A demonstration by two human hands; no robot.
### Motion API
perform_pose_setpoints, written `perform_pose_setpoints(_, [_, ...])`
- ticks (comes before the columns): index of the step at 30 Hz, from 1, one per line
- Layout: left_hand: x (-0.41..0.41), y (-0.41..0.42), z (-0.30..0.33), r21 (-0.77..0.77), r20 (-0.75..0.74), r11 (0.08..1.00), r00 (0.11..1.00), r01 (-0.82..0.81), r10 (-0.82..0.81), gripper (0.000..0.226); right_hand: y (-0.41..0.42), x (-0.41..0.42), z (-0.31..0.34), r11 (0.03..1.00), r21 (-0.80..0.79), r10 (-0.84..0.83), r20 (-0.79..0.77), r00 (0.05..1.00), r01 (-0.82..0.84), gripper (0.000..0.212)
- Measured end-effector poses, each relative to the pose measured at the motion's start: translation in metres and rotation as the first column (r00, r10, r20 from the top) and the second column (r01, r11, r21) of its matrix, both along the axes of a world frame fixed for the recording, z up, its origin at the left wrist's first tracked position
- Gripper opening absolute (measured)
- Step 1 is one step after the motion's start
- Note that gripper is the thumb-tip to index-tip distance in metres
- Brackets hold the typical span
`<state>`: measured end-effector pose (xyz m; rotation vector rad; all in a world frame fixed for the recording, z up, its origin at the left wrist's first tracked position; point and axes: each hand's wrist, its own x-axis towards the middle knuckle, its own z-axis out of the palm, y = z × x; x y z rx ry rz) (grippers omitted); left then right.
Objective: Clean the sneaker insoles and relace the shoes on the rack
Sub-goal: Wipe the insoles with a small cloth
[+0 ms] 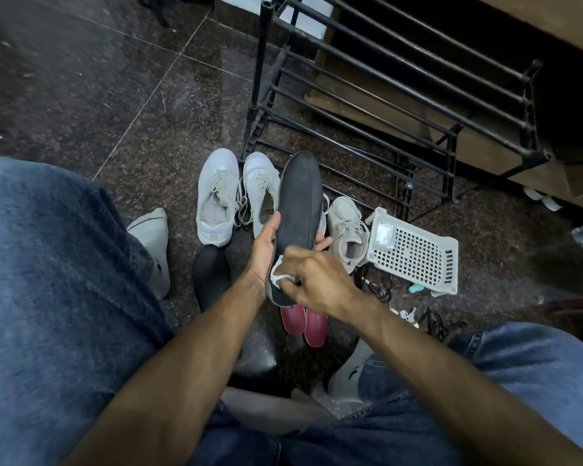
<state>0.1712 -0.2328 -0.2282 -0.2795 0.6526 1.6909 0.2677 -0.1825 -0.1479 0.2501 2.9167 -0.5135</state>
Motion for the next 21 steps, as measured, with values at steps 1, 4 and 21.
perform_pose_setpoints(1, [0.001, 0.001, -0.003, 0.006, 0.006, 1.000, 1.000, -0.004, 0.004, 0.076, 0.001, 0.002, -0.001, 1.000, 0.020, 0.007, -0.006, 1.000, -0.007, 0.026])
perform_pose_setpoints(4, [0.001, 0.000, 0.001, 0.030, 0.015, 0.999, 0.999, -0.041, 0.041, 0.059, 0.018, -0.013, 0.000, 0.979, 0.115, -0.166, -0.031, 0.986, 0.168, 0.023])
perform_pose_setpoints(21, [0.001, -0.001, 0.003, -0.006, -0.004, 0.999, 0.999, -0.033, 0.033, 0.054, 0.022, -0.021, 0.015, 0.950, 0.279, -0.158, 0.048, 0.986, 0.139, 0.021])
